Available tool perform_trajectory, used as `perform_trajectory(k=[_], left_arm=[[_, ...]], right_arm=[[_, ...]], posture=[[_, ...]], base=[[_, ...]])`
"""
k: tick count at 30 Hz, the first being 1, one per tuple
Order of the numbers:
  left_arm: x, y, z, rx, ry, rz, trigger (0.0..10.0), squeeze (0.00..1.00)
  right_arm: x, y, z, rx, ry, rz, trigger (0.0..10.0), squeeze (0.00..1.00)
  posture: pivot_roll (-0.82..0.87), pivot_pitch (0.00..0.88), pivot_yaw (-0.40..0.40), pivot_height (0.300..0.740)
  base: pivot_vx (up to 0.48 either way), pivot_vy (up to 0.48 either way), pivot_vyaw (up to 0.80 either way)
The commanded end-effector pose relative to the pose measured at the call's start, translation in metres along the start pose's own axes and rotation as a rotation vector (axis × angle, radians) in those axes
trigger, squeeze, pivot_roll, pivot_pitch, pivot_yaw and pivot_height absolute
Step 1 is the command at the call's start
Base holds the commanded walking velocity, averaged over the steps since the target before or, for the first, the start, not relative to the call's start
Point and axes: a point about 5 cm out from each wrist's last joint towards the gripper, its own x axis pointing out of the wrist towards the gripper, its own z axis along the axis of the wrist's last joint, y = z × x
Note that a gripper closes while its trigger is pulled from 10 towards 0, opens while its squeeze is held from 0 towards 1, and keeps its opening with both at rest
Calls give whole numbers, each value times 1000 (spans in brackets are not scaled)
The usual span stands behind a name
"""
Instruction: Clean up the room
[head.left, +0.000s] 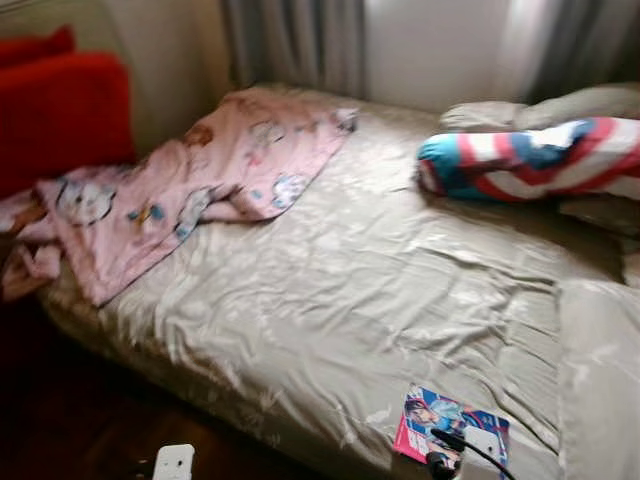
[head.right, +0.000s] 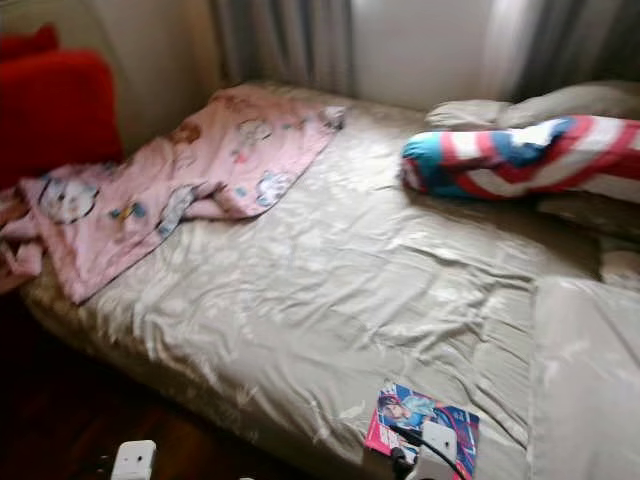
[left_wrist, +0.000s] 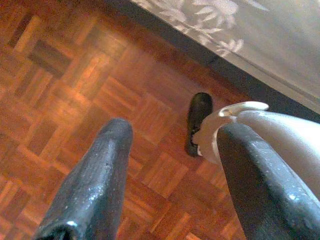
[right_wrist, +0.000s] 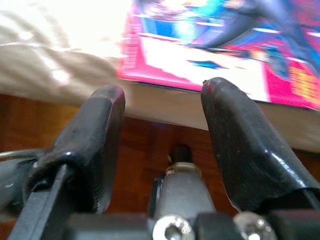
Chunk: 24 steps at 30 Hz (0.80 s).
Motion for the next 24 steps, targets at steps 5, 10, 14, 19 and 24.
perform_trajectory(k=[5,10,14,19,24], left_arm=[[0,-6,-5,-7,26,-3,10000,0],[0,-7,-4,-4,17,-7,10000,0],[0,-8,-4,-13,16,-7,10000,0],[0,-9,-5,-14,28,-7,10000,0],[1,-10,-4,-10,26,-10,10000,0]], right_arm=[[-3,-11,-7,17,19,-32,10000,0],[-2,-13,-3,29,10,-37,10000,0],[-2,-13,-2,39,6,-38,10000,0],[-1,-11,0,39,2,-32,10000,0],[-1,-10,0,36,7,-35,10000,0]], posture=[[111,143,-29,740],[114,152,-38,740],[114,157,-41,740],[115,162,-41,740],[116,165,-38,740]], base=[[0,0,640],[0,0,0],[0,0,0],[0,55,0],[0,321,0]])
